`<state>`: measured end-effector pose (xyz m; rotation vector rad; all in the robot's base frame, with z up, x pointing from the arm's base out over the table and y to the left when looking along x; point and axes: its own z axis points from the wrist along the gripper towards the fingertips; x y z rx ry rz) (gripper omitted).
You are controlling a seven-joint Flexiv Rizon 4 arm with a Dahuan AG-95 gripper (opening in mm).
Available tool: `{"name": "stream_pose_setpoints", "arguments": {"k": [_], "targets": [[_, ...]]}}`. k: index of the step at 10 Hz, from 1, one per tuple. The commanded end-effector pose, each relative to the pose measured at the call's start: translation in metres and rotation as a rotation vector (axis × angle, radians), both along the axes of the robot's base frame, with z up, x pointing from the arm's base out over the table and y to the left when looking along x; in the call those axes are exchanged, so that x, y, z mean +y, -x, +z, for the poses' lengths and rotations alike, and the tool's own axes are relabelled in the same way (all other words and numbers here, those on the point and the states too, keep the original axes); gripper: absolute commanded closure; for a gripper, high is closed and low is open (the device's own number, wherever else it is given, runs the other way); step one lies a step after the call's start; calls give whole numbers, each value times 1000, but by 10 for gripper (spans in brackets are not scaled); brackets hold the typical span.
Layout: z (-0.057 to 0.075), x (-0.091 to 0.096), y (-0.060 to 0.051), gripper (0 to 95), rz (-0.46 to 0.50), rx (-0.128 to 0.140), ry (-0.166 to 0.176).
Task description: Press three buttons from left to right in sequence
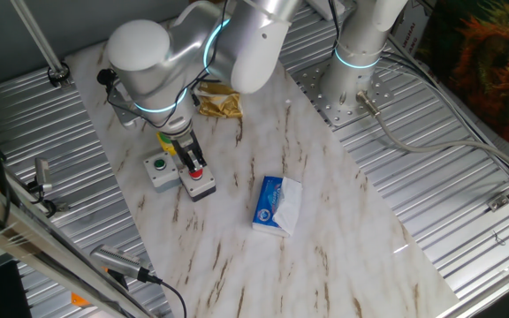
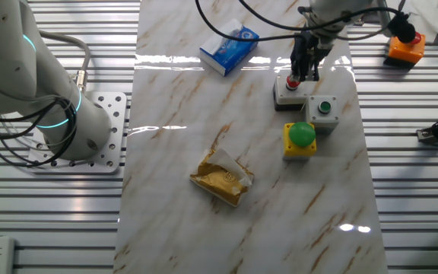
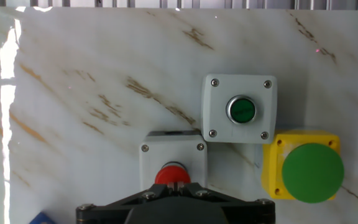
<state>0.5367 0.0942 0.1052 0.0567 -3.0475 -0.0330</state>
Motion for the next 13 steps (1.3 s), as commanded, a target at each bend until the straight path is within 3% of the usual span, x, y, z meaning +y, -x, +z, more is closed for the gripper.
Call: {"name": "stream_pose_setpoints", "arguments": {"k": [1,9,13], "targets": [[-1,0,-1,950,3,-3,-1],[-2,4,-3,950,5,-3,3],[-11,3,-5,950,2,-9,2]]}}
